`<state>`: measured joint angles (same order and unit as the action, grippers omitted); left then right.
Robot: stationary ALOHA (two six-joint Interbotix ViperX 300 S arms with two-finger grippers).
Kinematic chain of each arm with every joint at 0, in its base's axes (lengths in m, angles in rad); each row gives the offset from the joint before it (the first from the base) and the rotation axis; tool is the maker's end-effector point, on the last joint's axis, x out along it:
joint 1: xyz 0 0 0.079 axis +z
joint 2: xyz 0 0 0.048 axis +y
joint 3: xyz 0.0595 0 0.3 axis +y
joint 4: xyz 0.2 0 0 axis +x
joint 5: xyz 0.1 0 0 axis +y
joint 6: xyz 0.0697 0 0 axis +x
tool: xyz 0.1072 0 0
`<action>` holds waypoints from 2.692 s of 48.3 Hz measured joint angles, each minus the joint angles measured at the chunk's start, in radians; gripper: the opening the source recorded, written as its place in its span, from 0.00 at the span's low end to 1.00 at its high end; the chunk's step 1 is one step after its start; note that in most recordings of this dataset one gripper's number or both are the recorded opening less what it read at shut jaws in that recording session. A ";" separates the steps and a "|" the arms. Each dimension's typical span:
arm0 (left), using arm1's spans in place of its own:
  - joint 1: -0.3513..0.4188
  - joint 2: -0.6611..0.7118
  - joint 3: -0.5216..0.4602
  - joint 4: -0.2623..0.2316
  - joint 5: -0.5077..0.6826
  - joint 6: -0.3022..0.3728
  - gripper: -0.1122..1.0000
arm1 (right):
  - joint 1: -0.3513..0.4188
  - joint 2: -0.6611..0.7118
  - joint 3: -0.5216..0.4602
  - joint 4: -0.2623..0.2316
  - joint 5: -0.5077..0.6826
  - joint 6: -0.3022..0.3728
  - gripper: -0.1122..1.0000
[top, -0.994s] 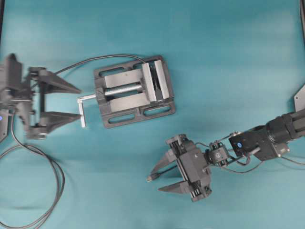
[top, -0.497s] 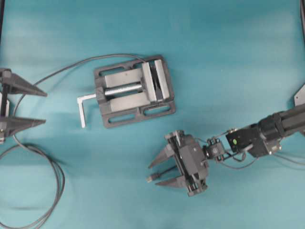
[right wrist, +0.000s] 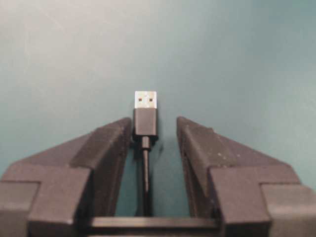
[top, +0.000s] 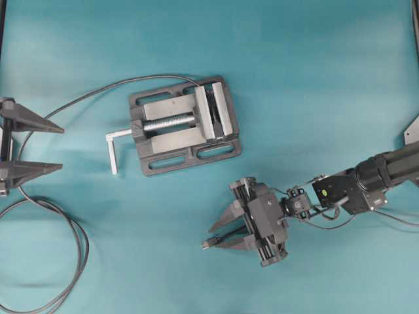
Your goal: Insert the USB cable into the fixed female connector.
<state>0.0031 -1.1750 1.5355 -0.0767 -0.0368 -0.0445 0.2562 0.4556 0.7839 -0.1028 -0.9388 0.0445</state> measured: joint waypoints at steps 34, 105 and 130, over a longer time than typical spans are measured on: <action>0.000 -0.002 0.029 0.000 -0.049 0.000 1.00 | 0.025 0.041 -0.012 0.003 -0.006 -0.002 0.32; 0.000 -0.002 0.046 0.000 -0.078 0.000 1.00 | 0.097 -0.054 0.028 0.347 0.005 -0.048 0.30; 0.000 0.000 0.046 0.000 -0.078 0.000 1.00 | 0.183 -0.003 -0.081 1.077 -0.137 -0.362 0.30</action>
<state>0.0031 -1.1750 1.5815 -0.0767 -0.1150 -0.0445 0.4387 0.4525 0.7026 0.9741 -1.0753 -0.3175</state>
